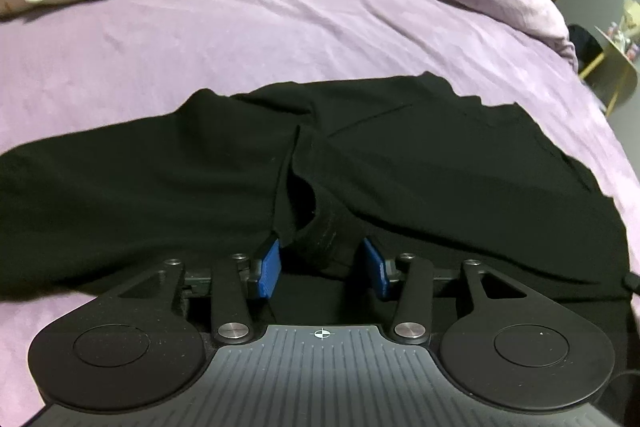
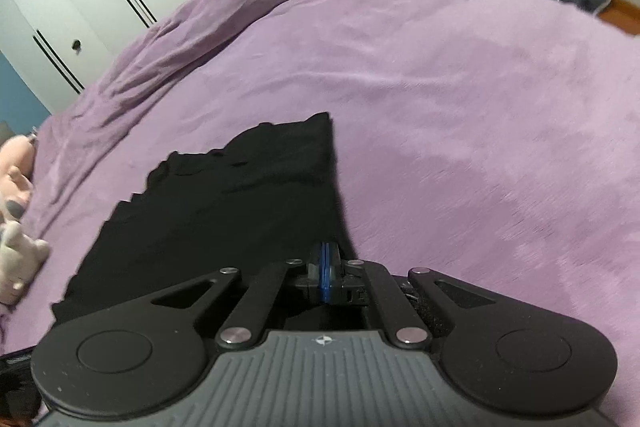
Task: Fold small clothes
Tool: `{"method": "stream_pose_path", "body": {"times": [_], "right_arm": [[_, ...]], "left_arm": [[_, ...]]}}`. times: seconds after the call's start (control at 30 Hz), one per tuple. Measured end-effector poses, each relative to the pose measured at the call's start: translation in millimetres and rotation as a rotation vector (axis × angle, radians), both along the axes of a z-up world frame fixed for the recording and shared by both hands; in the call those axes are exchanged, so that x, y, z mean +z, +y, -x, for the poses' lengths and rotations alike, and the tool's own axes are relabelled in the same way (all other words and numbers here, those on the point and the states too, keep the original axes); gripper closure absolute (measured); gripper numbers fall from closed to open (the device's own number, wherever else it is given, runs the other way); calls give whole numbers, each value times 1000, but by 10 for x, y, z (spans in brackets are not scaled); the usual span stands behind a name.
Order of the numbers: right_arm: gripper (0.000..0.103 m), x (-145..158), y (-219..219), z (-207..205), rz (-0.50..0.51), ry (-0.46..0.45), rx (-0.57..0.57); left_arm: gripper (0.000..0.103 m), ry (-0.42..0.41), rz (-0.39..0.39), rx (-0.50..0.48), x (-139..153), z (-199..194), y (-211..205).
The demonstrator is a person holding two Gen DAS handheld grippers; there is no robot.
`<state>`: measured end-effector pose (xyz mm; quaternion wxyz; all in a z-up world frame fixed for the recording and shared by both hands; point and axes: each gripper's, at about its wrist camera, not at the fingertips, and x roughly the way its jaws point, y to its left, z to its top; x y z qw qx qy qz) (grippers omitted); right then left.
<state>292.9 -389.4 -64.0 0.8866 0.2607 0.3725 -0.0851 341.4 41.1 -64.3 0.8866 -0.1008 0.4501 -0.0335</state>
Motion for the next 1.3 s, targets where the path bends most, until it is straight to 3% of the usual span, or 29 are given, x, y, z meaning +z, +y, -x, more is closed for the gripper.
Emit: {"method": "stream_pose_path", "body": {"times": [0.17, 0.4, 0.53, 0.6, 0.67, 0.73, 0.87, 1.07, 1.13, 1.23, 1.3], "right_arm": [[103, 51, 41, 32, 70, 25, 11], [99, 424, 421, 214, 128, -143, 120], [94, 542, 655, 217, 66, -200, 213], [83, 519, 788, 199, 9, -179, 273], [82, 467, 978, 190, 0, -120, 329], [82, 405, 1150, 204, 20, -49, 365], [81, 282, 1334, 358, 29, 39, 362], [74, 254, 1397, 706, 51, 73, 324], [74, 286, 1362, 805, 49, 69, 306], [73, 309, 1304, 874, 52, 66, 282], [74, 310, 1271, 883, 50, 70, 268]], "left_arm": [[53, 2, -22, -9, 20, 55, -3], [53, 10, -13, -16, 46, 155, 70], [52, 7, 16, 13, 79, 359, 300], [45, 10, 29, 49, 112, 514, 471], [45, 5, 15, 123, 145, 705, 711], [43, -28, 49, 211, 174, 931, 1061], [44, -44, 116, 483, 111, 1269, 1885], [60, -83, 311, 822, -62, 1615, 2892], [66, -99, 386, 885, -152, 1690, 3094], [68, -140, 498, 949, -247, 1754, 3277], [78, -161, 551, 999, -298, 1737, 3364]]}}
